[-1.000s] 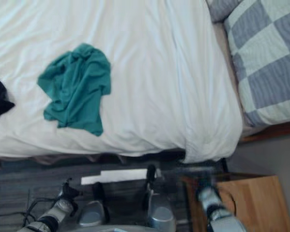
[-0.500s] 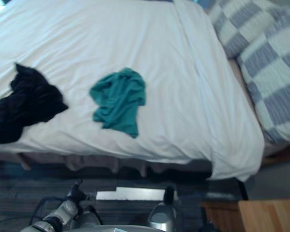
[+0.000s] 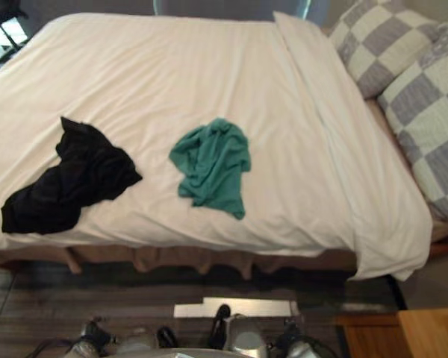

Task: Tidy up the quilt and then pick up the clothes from the bed and put them into the laundry hamper.

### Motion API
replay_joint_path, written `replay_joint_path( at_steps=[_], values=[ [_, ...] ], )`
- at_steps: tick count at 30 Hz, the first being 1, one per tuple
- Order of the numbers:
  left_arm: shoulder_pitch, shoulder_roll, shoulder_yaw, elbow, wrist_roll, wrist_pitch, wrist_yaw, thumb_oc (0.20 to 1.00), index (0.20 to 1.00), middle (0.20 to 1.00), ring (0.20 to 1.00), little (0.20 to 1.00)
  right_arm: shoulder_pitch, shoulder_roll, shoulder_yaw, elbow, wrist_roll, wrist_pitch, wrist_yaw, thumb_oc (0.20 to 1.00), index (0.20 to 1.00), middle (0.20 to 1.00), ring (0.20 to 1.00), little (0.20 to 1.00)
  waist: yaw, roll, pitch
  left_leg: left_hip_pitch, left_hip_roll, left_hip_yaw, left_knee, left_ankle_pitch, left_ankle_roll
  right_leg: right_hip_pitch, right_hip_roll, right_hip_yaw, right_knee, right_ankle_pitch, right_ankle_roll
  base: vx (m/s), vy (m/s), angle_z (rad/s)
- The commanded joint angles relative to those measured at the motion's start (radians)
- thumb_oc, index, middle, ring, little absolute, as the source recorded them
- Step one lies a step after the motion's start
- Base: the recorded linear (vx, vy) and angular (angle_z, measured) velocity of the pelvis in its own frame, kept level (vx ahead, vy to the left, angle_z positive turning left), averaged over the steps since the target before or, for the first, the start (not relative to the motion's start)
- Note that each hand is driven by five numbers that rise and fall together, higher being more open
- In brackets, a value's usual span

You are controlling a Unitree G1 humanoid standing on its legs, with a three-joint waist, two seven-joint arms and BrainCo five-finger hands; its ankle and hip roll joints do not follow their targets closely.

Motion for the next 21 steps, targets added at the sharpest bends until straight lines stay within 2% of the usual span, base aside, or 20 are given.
replay_joint_path(
  at_steps=[1,3,4,5,6,7,9,10,11,12,14,15,16,17,18,19,20,21],
  values=[
    [-0.061,-0.045,-0.054,0.005,-0.017,-0.014,-0.011,1.0,1.0,1.0,1.0,1.0,-0.015,-0.071,0.024,-0.025,0.017,0.019,-0.02,1.0,1.0,1.0,1.0,1.0,-0.05,0.016,0.084,0.142,0.083,0.003,-0.212,-0.072,0.038,0.09,-0.073,0.015,-0.204,-0.05,0.076,0.01,0.518,-0.85],
    [-0.06,-0.053,-0.064,0.007,-0.005,-0.017,-0.016,1.0,1.0,1.0,1.0,1.0,-0.002,-0.079,0.009,-0.017,0.01,0.024,-0.011,1.0,1.0,1.0,1.0,1.0,-0.074,0.031,0.051,0.215,0.099,0.02,-0.47,-0.062,0.052,0.07,-0.128,0.043,-0.202,-0.021,0.125,0.09,0.62,-0.35],
    [-0.057,-0.06,-0.072,0.009,0.002,-0.02,-0.017,1.0,1.0,1.0,1.0,1.0,0.006,-0.082,0.004,-0.013,0.004,0.024,-0.008,1.0,1.0,1.0,1.0,1.0,-0.077,0.039,0.032,0.262,0.08,0.015,-0.634,-0.027,0.053,0.061,-0.156,0.067,-0.205,-0.006,0.151,0.08,0.715,-0.28],
    [-0.055,-0.068,-0.079,0.013,0.01,-0.017,-0.016,1.0,1.0,1.0,1.0,1.0,0.011,-0.09,-0.002,-0.018,-0.006,0.021,-0.009,1.0,1.0,1.0,1.0,1.0,-0.079,0.051,0.019,0.271,0.093,-0.013,-0.717,0.018,0.052,0.051,-0.182,0.085,-0.214,0.02,0.161,0.03,0.645,-0.45],
    [-0.061,-0.072,-0.084,0.017,0.009,-0.027,-0.021,1.0,1.0,1.0,1.0,1.0,-0.003,-0.093,0.005,-0.019,-0.01,0.02,-0.007,1.0,1.0,1.0,1.0,1.0,-0.071,0.064,0.01,0.292,0.081,-0.072,-0.742,0.003,0.055,0.03,-0.189,0.115,-0.206,0.026,0.174,-0.04,0.652,-0.41],
    [-0.07,-0.083,-0.102,0.021,0.021,-0.03,-0.024,1.0,1.0,1.0,1.0,1.0,-0.001,-0.09,0.002,-0.03,-0.019,0.011,-0.009,1.0,1.0,1.0,1.0,1.0,-0.078,0.072,0.003,0.31,0.065,-0.095,-0.77,-0.018,0.044,0.031,-0.221,0.11,-0.209,0.052,0.205,-0.03,0.501,-0.54],
    [-0.071,-0.079,-0.115,-0.003,0.034,-0.032,-0.033,1.0,1.0,1.0,1.0,1.0,0.009,-0.079,0.0,-0.079,-0.038,0.01,-0.006,1.0,1.0,1.0,1.0,1.0,-0.092,0.06,0.003,0.322,0.024,-0.051,-0.76,-0.041,0.041,0.027,-0.265,0.112,-0.185,0.102,0.226,-0.03,0.484,-0.33],
    [-0.076,-0.069,-0.117,-0.017,0.043,-0.033,-0.036,1.0,1.0,1.0,1.0,1.0,0.005,-0.068,0.015,-0.12,-0.051,0.009,0.002,1.0,1.0,1.0,1.0,1.0,-0.088,0.048,0.005,0.335,-0.011,-0.052,-0.777,-0.055,0.053,0.012,-0.284,0.124,-0.166,0.122,0.239,-0.03,0.33,0.03],
    [-0.077,-0.069,-0.117,-0.017,0.043,-0.033,-0.036,1.0,1.0,1.0,1.0,1.0,0.004,-0.068,0.015,-0.12,-0.051,0.009,0.002,1.0,1.0,1.0,1.0,1.0,-0.087,0.046,0.003,0.334,-0.013,-0.051,-0.778,-0.054,0.054,0.009,-0.285,0.126,-0.167,0.124,0.239,-0.11,0.443,0.01],
    [-0.086,-0.054,-0.112,-0.039,0.044,-0.035,-0.029,1.0,1.0,1.0,1.0,1.0,-0.004,-0.048,0.061,-0.209,-0.072,0.0,0.014,1.0,1.0,1.0,1.0,1.0,-0.073,0.024,0.023,0.381,-0.047,0.008,-0.809,-0.068,0.073,-0.023,-0.33,0.083,-0.124,0.168,0.248,-0.12,0.417,-0.17],
    [-0.087,-0.045,-0.103,-0.066,0.046,-0.037,-0.017,1.0,1.0,1.0,1.0,1.0,-0.031,-0.036,0.128,-0.302,-0.117,-0.019,0.023,1.0,1.0,1.0,1.0,1.0,-0.035,0.031,0.034,0.41,-0.068,0.063,-0.831,-0.096,0.09,-0.023,-0.38,-0.092,-0.082,0.157,0.241,-0.16,0.412,-0.7],
    [-0.087,-0.045,-0.102,-0.066,0.047,-0.036,-0.017,1.0,1.0,1.0,1.0,1.0,-0.031,-0.036,0.128,-0.303,-0.118,-0.018,0.023,1.0,1.0,1.0,1.0,1.0,-0.038,0.03,0.035,0.409,-0.068,0.061,-0.831,-0.096,0.09,-0.02,-0.38,-0.094,-0.081,0.156,0.241,-0.15,0.31,-0.98],
    [-0.078,-0.038,-0.112,-0.098,0.059,-0.034,-0.01,1.0,1.0,1.0,1.0,1.0,-0.042,-0.027,0.207,-0.392,-0.16,-0.049,0.036,1.0,1.0,1.0,1.0,1.0,-0.029,0.027,0.035,0.395,-0.092,0.043,-0.836,-0.099,0.101,-0.016,-0.322,-0.108,-0.032,0.109,0.22,-0.06,0.221,-0.67],
    [-0.076,-0.034,-0.117,-0.102,0.068,-0.03,-0.008,1.0,1.0,1.0,1.0,1.0,-0.049,-0.031,0.24,-0.44,-0.172,-0.064,0.046,1.0,1.0,1.0,1.0,1.0,-0.036,0.022,0.037,0.383,-0.104,0.01,-0.837,-0.094,0.105,-0.029,-0.233,-0.027,-0.031,0.064,0.216,-0.06,0.214,-0.15],
    [-0.075,-0.035,-0.115,-0.103,0.068,-0.03,-0.009,1.0,1.0,1.0,1.0,1.0,-0.048,-0.033,0.242,-0.443,-0.172,-0.063,0.047,1.0,1.0,1.0,1.0,1.0,-0.035,0.023,0.036,0.384,-0.101,0.012,-0.837,-0.095,0.103,-0.031,-0.231,-0.025,-0.028,0.059,0.214,-0.04,0.064,0.2],
    [-0.075,-0.034,-0.119,-0.102,0.071,-0.031,-0.006,1.0,1.0,1.0,1.0,1.0,-0.052,-0.036,0.259,-0.459,-0.167,-0.07,0.051,1.0,1.0,1.0,1.0,1.0,-0.037,0.016,0.037,0.369,-0.116,-0.005,-0.837,-0.077,0.113,-0.049,-0.159,0.044,-0.037,0.046,0.2,-0.04,0.06,0.46],
    [-0.071,-0.037,-0.121,-0.096,0.07,-0.03,-0.001,1.0,1.0,1.0,1.0,1.0,-0.059,-0.036,0.269,-0.466,-0.165,-0.069,0.049,1.0,1.0,1.0,1.0,1.0,-0.037,0.015,0.039,0.368,-0.13,-0.017,-0.837,-0.076,0.119,-0.043,-0.119,0.082,-0.042,0.034,0.19,-0.03,0.097,0.46],
    [-0.063,-0.045,-0.121,-0.069,0.069,-0.028,0.004,1.0,1.0,1.0,1.0,1.0,-0.066,-0.026,0.276,-0.446,-0.16,-0.061,0.05,1.0,1.0,1.0,1.0,1.0,-0.025,0.012,0.04,0.371,-0.153,-0.035,-0.837,-0.077,0.123,0.011,-0.085,0.11,-0.114,0.026,0.159,0.02,0.062,0.33]
  ],
)
